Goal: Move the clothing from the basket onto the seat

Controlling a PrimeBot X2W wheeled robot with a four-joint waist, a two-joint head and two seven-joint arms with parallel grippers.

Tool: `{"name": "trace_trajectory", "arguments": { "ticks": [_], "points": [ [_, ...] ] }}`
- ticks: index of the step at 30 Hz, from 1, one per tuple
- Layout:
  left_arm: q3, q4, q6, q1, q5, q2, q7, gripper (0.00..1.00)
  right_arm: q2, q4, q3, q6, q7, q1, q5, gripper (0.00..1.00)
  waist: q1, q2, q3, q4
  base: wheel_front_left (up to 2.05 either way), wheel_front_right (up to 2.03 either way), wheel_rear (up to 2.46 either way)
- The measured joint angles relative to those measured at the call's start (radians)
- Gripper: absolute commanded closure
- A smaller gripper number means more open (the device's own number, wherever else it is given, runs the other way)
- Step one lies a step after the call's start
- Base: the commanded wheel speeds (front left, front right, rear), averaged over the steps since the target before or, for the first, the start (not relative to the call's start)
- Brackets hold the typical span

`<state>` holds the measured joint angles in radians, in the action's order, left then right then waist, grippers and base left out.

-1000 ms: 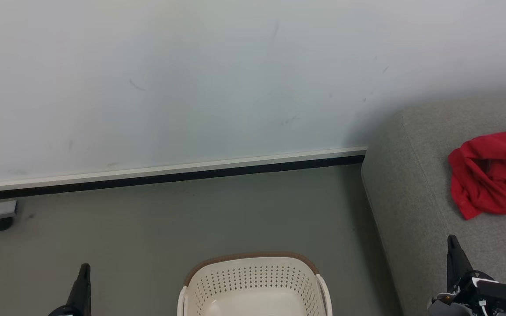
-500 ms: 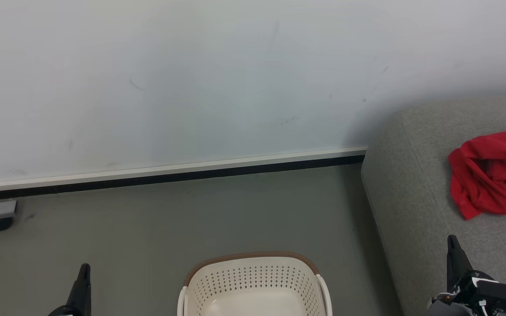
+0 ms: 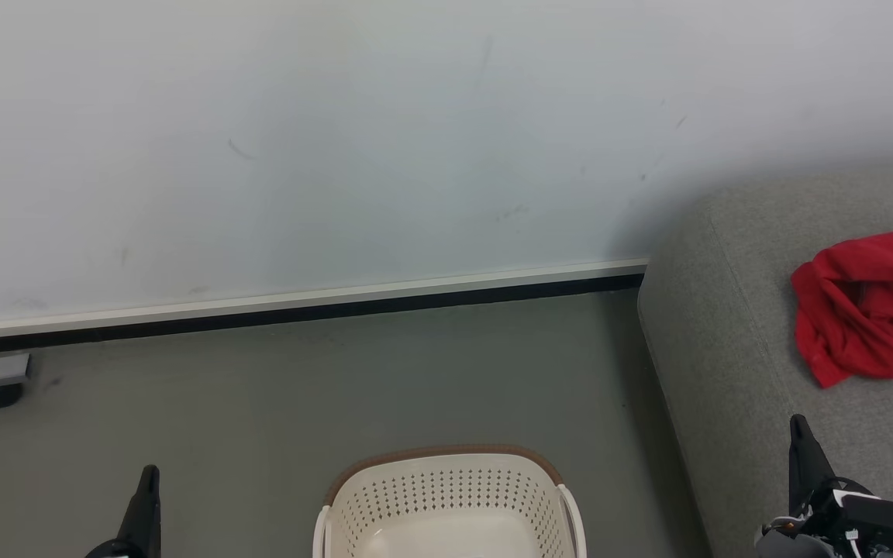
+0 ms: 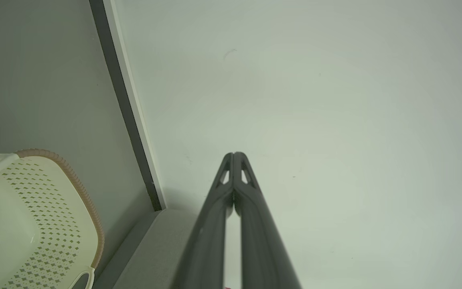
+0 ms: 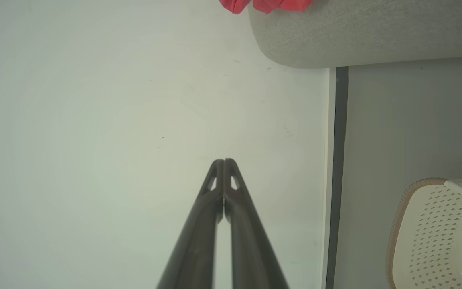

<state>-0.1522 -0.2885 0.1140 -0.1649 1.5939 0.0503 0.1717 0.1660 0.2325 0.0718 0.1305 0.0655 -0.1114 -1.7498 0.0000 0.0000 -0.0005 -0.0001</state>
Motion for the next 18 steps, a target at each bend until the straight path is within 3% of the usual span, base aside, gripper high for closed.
{"name": "trace_trajectory", "arguments": {
  "ticks": [18],
  "points": [
    [0.000,0.000,0.000,0.000,0.000,0.000,0.000,1.00,0.001,-0.001,0.002,0.000,0.002,0.000,-0.001,1.00,0.0000,0.0000,0.000,0.000,0.00,0.00,0.00]
  ]
}}
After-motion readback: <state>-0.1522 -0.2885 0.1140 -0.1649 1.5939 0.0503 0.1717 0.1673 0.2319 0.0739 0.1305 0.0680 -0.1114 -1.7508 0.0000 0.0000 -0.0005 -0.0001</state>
